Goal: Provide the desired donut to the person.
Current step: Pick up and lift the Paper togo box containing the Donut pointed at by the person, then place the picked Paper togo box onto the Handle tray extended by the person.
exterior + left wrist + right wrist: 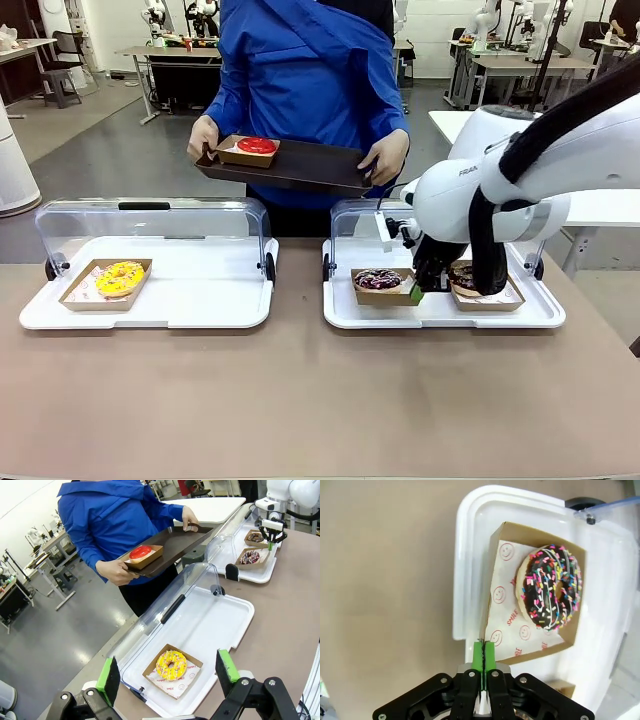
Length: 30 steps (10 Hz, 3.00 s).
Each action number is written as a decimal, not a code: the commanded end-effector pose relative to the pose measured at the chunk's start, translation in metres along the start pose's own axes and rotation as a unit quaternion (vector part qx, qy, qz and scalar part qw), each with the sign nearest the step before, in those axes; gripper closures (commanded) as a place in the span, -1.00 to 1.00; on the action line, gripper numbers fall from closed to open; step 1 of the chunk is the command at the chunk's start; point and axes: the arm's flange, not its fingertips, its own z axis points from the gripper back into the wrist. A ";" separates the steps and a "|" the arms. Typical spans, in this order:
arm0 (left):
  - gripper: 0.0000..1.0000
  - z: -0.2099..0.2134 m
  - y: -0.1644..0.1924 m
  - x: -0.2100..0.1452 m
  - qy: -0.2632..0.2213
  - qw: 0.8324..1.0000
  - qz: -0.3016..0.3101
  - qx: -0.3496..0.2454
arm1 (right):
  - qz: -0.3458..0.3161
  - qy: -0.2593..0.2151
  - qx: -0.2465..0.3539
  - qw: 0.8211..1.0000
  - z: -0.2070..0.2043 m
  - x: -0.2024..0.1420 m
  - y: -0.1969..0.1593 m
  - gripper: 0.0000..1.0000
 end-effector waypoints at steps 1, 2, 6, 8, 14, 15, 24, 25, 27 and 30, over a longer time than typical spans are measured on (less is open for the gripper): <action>-1.00 0.000 0.000 0.000 0.001 1.000 0.000 0.001 | 0.022 0.002 -0.031 0.999 0.050 -0.003 0.040 1.00; -1.00 0.000 0.000 0.000 0.001 1.000 0.000 0.001 | 0.033 -0.005 -0.048 0.998 0.072 -0.002 0.056 1.00; -1.00 0.000 0.000 0.000 0.001 1.000 0.000 0.001 | 0.076 -0.003 -0.109 0.991 0.133 0.010 0.110 1.00; -1.00 0.000 0.000 0.000 0.001 1.000 0.000 0.001 | 0.077 0.007 -0.134 0.988 0.171 0.011 0.132 1.00; -1.00 0.000 0.000 0.000 0.001 1.000 0.000 0.001 | 0.087 0.009 -0.191 0.978 0.229 0.018 0.148 1.00; -1.00 0.000 0.000 0.000 0.001 1.000 0.000 0.001 | 0.087 0.009 -0.191 0.978 0.229 0.018 0.148 1.00; -1.00 0.000 0.000 0.000 0.001 1.000 0.000 0.001 | 0.087 0.009 -0.191 0.978 0.229 0.018 0.148 1.00; -1.00 0.000 0.000 0.000 0.001 1.000 0.000 0.001 | 0.087 0.009 -0.191 0.978 0.229 0.018 0.148 1.00; -1.00 0.000 0.000 0.000 0.001 1.000 0.000 0.001 | 0.087 0.009 -0.191 0.978 0.229 0.018 0.148 1.00; -1.00 0.000 0.000 0.000 0.001 1.000 0.000 0.001 | 0.087 0.009 -0.191 0.978 0.229 0.018 0.148 1.00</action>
